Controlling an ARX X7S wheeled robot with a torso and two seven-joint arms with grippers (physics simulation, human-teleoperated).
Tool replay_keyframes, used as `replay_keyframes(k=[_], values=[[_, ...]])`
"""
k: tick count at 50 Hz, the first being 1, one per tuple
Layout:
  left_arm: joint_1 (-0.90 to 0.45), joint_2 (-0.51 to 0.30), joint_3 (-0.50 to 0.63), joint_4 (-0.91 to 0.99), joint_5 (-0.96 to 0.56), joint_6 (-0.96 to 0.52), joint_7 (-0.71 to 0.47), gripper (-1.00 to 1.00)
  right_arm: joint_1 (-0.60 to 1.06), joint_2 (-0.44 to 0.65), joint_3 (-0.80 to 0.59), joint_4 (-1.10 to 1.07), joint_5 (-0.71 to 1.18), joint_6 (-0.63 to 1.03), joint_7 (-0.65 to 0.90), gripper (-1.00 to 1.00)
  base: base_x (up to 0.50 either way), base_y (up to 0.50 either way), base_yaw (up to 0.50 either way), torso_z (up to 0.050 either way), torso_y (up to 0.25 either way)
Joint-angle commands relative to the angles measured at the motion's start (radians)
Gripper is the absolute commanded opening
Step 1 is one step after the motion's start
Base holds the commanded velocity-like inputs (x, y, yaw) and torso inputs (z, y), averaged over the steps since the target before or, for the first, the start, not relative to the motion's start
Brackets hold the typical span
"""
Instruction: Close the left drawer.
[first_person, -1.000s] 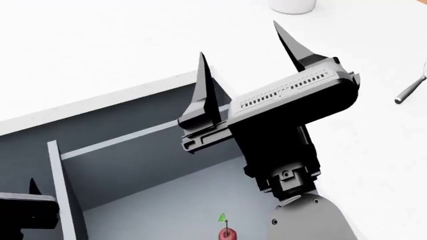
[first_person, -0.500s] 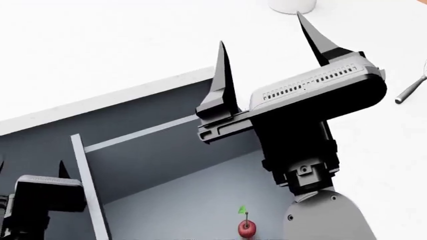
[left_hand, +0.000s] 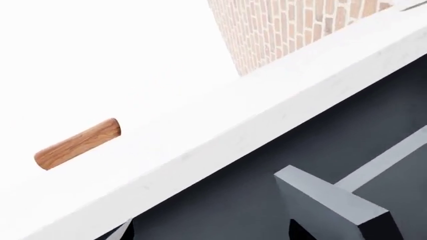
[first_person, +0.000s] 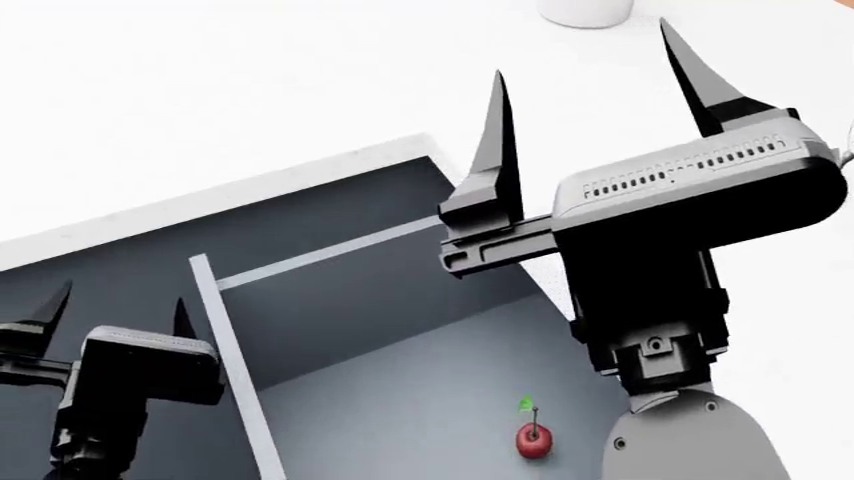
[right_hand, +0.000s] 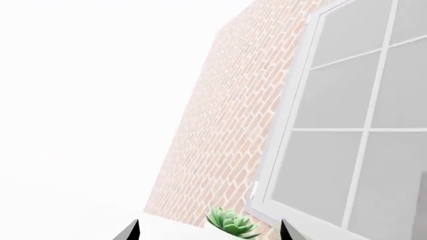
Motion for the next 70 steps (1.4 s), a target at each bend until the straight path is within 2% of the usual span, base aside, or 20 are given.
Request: replay_keyframes(k=[1, 27, 48, 49, 50, 54, 60, 63, 70], values=[[-0.026, 0.049, 0.067, 0.000, 0.035, 0.005, 0.036, 1.00, -0.011, 0.014, 0.019, -0.011, 0.001, 0.007, 0.014, 1.00, 0.00, 0.00, 0.00, 0.000, 0.000], [-0.016, 0.115, 0.111, 0.000, 0.036, 0.018, 0.071, 1.00, -0.063, 0.064, 0.085, -0.072, 0.017, 0.044, 0.049, 1.00, 0.00, 0.00, 0.00, 0.000, 0.000], [-0.016, 0.115, 0.111, 0.000, 0.036, 0.018, 0.071, 1.00, -0.071, 0.078, 0.113, -0.079, 0.022, 0.043, 0.063, 1.00, 0.00, 0.00, 0.00, 0.000, 0.000], [-0.005, 0.152, 0.261, 0.000, -0.114, 0.062, 0.077, 1.00, -0.070, 0.077, 0.113, -0.077, 0.022, 0.042, 0.063, 1.00, 0.00, 0.00, 0.00, 0.000, 0.000], [-0.006, 0.152, 0.398, 0.000, -0.176, 0.067, 0.074, 1.00, -0.069, 0.076, 0.111, -0.074, 0.021, 0.040, 0.063, 1.00, 0.00, 0.00, 0.00, 0.000, 0.000], [-0.008, 0.152, 0.492, 0.000, -0.253, 0.077, 0.059, 1.00, -0.069, 0.076, 0.110, -0.073, 0.022, 0.040, 0.063, 1.00, 0.00, 0.00, 0.00, 0.000, 0.000], [-0.018, 0.152, 0.800, 0.006, -0.511, 0.128, 0.028, 1.00, -0.076, 0.083, 0.119, -0.077, 0.025, 0.040, 0.064, 1.00, 0.00, 0.00, 0.00, 0.000, 0.000], [-0.021, 0.152, 0.858, 0.018, -0.546, 0.132, 0.017, 1.00, -0.078, 0.087, 0.124, -0.083, 0.028, 0.044, 0.065, 1.00, 0.00, 0.00, 0.00, 0.000, 0.000], [-0.013, 0.152, 0.885, 0.028, -0.556, 0.130, 0.015, 1.00, -0.084, 0.088, 0.126, -0.081, 0.029, 0.039, 0.067, 1.00, 0.00, 0.00, 0.00, 0.000, 0.000]])
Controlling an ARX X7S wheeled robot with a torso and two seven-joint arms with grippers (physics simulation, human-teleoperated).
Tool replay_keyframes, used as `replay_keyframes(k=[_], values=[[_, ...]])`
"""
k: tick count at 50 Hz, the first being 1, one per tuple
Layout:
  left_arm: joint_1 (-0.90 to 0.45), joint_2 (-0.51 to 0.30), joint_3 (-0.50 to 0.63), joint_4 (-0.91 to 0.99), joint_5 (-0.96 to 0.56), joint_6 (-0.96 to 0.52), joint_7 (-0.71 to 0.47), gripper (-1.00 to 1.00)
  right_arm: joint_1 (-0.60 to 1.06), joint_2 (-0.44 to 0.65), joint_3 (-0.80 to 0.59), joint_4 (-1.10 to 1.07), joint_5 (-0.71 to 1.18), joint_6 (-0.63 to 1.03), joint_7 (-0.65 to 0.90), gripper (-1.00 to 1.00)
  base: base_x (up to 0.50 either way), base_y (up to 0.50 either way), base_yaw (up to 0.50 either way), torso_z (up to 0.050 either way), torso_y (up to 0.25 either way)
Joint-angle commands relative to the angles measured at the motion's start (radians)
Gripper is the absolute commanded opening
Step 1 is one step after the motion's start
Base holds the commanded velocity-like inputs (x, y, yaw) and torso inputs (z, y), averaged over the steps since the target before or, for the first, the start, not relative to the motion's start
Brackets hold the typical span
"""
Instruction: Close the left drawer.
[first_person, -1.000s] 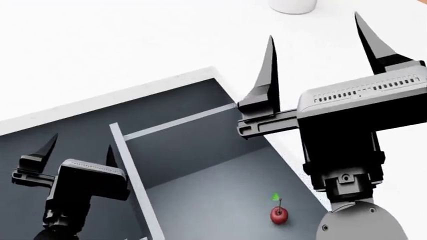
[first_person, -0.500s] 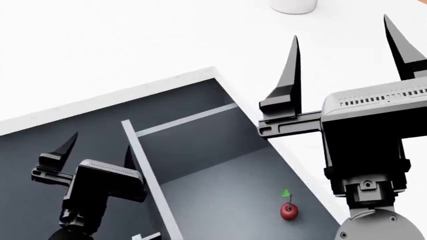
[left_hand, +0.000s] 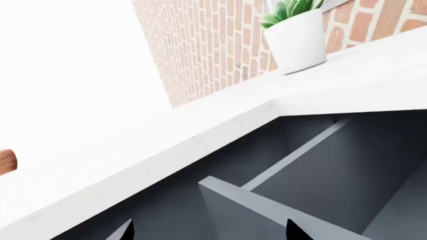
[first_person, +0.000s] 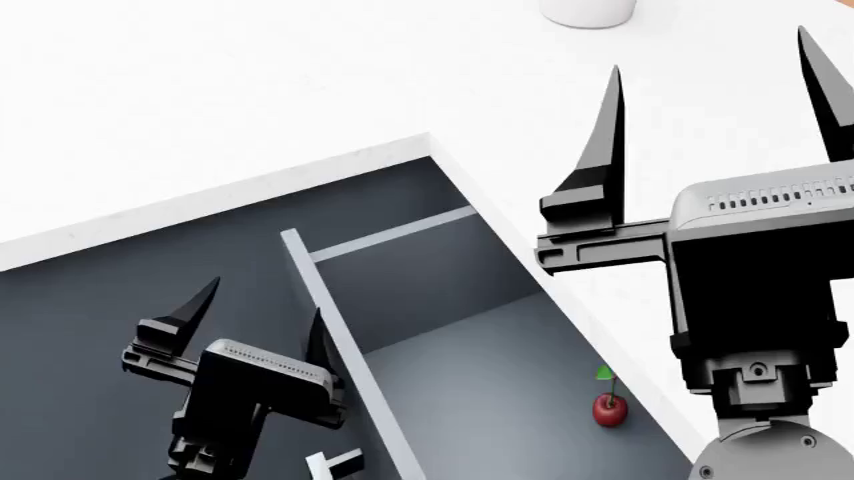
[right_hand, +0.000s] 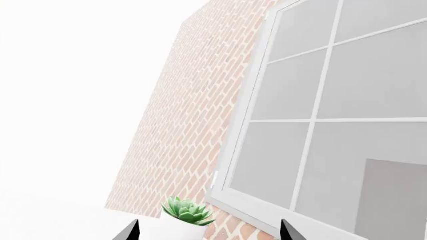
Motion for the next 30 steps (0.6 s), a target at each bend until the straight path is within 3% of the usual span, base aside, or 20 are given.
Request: replay_keyframes(k=[1, 30], values=[[0.007, 0.028, 0.301, 0.026, -0.081, 0.007, 0.011, 1.00, -0.006, 0.005, 0.007, -0.002, 0.004, -0.002, 0.003, 1.00, 0.00, 0.00, 0.00, 0.000, 0.000], [0.020, 0.028, 0.328, 0.059, -0.082, 0.026, 0.002, 1.00, -0.009, 0.003, 0.003, 0.009, 0.006, -0.011, 0.005, 1.00, 0.00, 0.00, 0.00, 0.000, 0.000]])
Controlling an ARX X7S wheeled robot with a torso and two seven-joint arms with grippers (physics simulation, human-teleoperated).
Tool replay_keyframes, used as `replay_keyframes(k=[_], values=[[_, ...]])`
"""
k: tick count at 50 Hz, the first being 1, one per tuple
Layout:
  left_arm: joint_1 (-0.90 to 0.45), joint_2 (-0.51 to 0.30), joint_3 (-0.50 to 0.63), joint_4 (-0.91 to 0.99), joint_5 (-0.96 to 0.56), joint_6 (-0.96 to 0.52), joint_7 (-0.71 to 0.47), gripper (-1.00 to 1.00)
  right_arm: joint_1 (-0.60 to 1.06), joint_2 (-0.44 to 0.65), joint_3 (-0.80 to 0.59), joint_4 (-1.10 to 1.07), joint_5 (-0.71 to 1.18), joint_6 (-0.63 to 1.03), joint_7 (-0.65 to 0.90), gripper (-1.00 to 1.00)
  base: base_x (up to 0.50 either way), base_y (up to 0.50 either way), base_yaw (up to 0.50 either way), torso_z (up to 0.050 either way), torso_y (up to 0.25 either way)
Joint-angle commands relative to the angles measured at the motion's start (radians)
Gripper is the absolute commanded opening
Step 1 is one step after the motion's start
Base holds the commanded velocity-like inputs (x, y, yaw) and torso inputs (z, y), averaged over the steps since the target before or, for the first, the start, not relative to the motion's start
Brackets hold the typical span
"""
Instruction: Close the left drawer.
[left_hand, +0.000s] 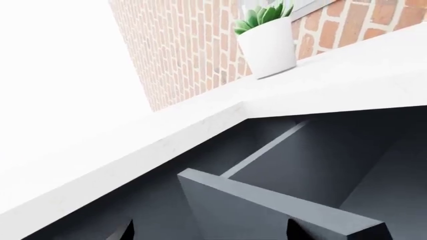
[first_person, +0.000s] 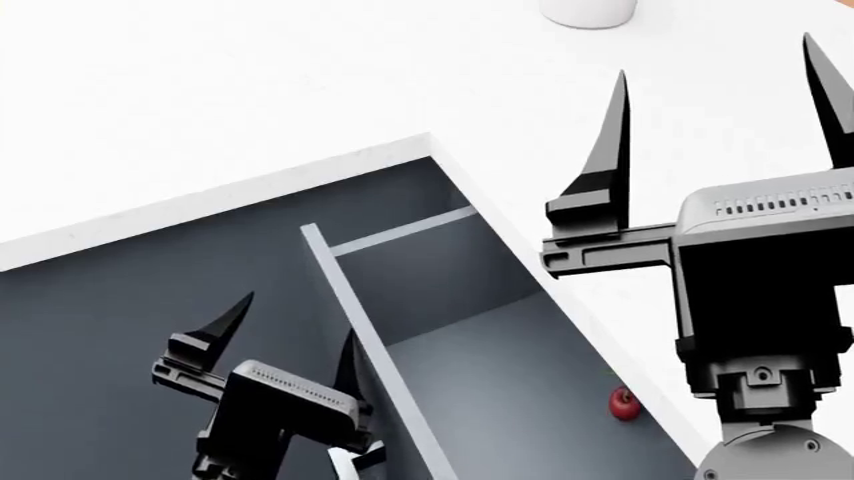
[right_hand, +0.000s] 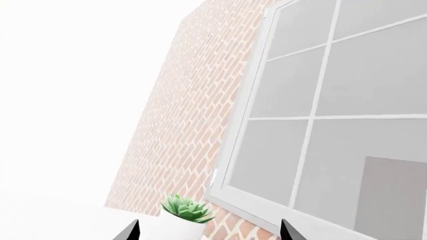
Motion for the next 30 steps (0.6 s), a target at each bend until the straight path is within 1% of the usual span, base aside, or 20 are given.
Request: replay_keyframes(k=[1, 30], values=[[0.003, 0.021, 0.122, 0.030, 0.053, -0.009, 0.025, 1.00, 0.005, 0.000, -0.004, 0.002, 0.000, 0.002, 0.000, 1.00, 0.00, 0.00, 0.00, 0.000, 0.000], [0.000, 0.021, 0.130, 0.040, 0.059, -0.007, 0.031, 1.00, 0.014, 0.010, -0.013, -0.003, -0.011, 0.020, 0.009, 1.00, 0.00, 0.00, 0.00, 0.000, 0.000]])
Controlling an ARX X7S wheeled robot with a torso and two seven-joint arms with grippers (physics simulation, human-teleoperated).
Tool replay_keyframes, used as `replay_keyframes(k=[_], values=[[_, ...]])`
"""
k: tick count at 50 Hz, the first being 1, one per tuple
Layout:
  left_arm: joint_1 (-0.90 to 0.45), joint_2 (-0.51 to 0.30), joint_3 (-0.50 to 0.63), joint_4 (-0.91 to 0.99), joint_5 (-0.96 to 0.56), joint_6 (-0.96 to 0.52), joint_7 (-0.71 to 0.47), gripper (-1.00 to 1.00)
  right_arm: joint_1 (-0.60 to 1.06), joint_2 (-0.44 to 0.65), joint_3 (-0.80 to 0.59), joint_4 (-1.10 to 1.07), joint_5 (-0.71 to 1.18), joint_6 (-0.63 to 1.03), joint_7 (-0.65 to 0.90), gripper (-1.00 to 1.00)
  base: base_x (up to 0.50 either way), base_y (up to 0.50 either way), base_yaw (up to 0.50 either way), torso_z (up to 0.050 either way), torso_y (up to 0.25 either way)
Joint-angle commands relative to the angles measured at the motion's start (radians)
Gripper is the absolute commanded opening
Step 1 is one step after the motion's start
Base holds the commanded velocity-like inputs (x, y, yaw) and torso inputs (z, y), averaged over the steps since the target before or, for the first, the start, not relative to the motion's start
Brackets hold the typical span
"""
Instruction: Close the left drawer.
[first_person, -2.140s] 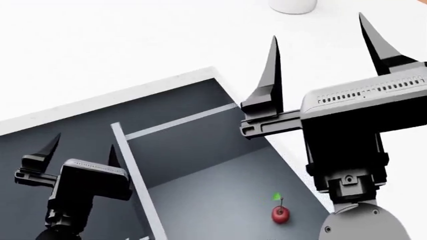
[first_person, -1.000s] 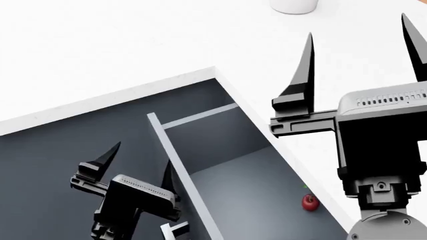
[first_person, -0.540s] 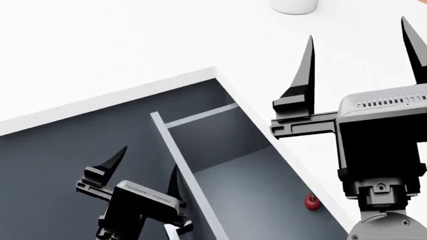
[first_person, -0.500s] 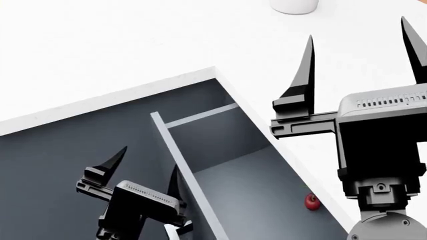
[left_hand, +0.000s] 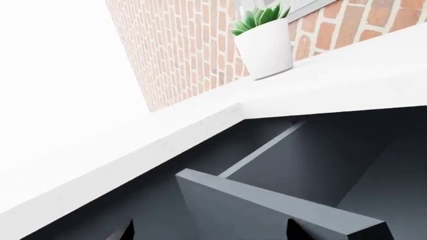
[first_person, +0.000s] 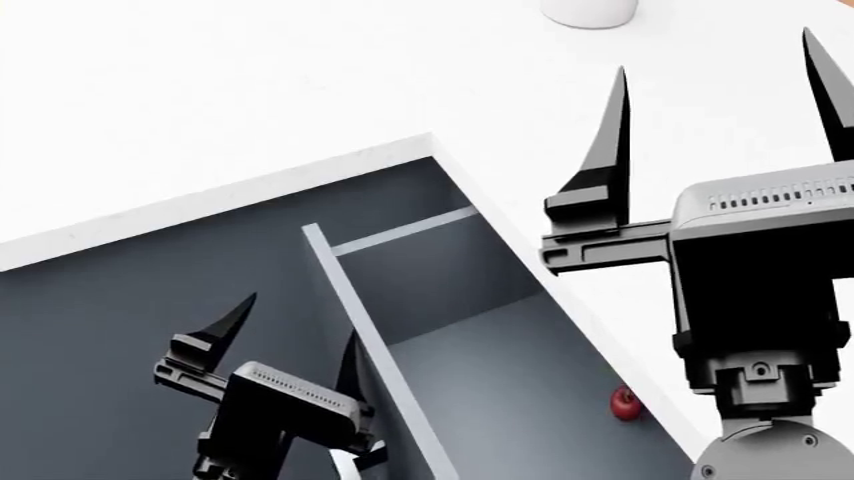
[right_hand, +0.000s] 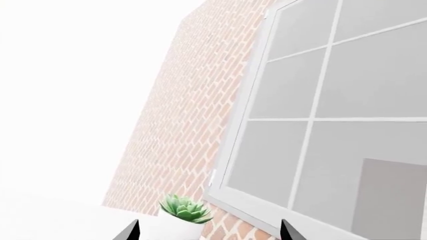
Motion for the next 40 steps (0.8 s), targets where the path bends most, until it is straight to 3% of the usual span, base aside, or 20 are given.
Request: replay_keyframes(k=[1, 5, 7, 14, 16, 18, 19, 21, 22, 26, 34, 40], values=[[-0.001, 0.025, 0.110, 0.034, 0.074, -0.013, 0.027, 1.00, 0.001, 0.004, -0.002, -0.001, -0.005, 0.005, 0.005, 1.00, 0.00, 0.00, 0.00, 0.000, 0.000], [-0.001, 0.025, 0.110, 0.034, 0.074, -0.013, 0.027, 1.00, 0.000, 0.006, -0.002, -0.001, -0.006, 0.006, 0.005, 1.00, 0.00, 0.00, 0.00, 0.000, 0.000], [0.002, 0.025, 0.144, 0.092, 0.149, 0.034, 0.010, 1.00, -0.004, 0.007, 0.002, -0.004, -0.003, 0.005, 0.006, 1.00, 0.00, 0.00, 0.00, 0.000, 0.000], [-0.027, 0.025, 0.140, 0.104, 0.150, 0.161, -0.034, 1.00, 0.004, 0.009, 0.017, -0.044, 0.016, 0.028, 0.009, 1.00, 0.00, 0.00, 0.00, 0.001, 0.002], [-0.101, 0.025, 0.123, 0.127, 0.141, 0.229, -0.081, 1.00, 0.005, 0.013, 0.032, -0.091, 0.031, 0.054, 0.016, 1.00, 0.00, 0.00, 0.00, 0.000, 0.000], [-0.193, -0.077, 0.130, 0.368, 0.193, 0.136, -0.211, 1.00, 0.006, 0.015, 0.047, -0.130, 0.048, 0.076, 0.023, 1.00, 0.00, 0.00, 0.00, 0.000, 0.000], [-0.260, -0.197, 0.133, 0.518, 0.213, 0.001, -0.311, 1.00, 0.007, 0.014, 0.058, -0.155, 0.061, 0.089, 0.026, 1.00, 0.00, 0.00, 0.00, 0.000, 0.000], [-0.277, -0.234, 0.134, 0.726, 0.222, -0.041, -0.342, 1.00, 0.008, 0.015, 0.060, -0.161, 0.063, 0.093, 0.028, 1.00, 0.00, 0.00, 0.00, 0.000, 0.000], [-0.360, -0.356, 0.110, 0.876, 0.232, -0.170, -0.437, 1.00, 0.003, 0.016, 0.075, -0.186, 0.076, 0.101, 0.032, 1.00, 0.00, 0.00, 0.00, 0.000, 0.000], [-0.455, -0.489, 0.072, 1.309, 0.234, -0.320, -0.541, 1.00, 0.000, 0.015, 0.082, -0.191, 0.081, 0.099, 0.035, 1.00, 0.00, 0.00, 0.00, 0.000, 0.000], [-0.596, -0.675, -0.014, 1.659, 0.146, -0.514, -0.653, 1.00, 0.036, -0.012, 0.079, -0.177, 0.091, 0.104, 0.043, 1.00, 0.00, 0.00, 0.00, 0.000, 0.000], [-0.629, -0.773, -0.041, 1.764, 0.121, -0.592, -0.705, 1.00, 0.101, -0.082, 0.054, -0.091, 0.089, 0.062, 0.049, 1.00, 0.00, 0.00, 0.00, 0.000, 0.000]])
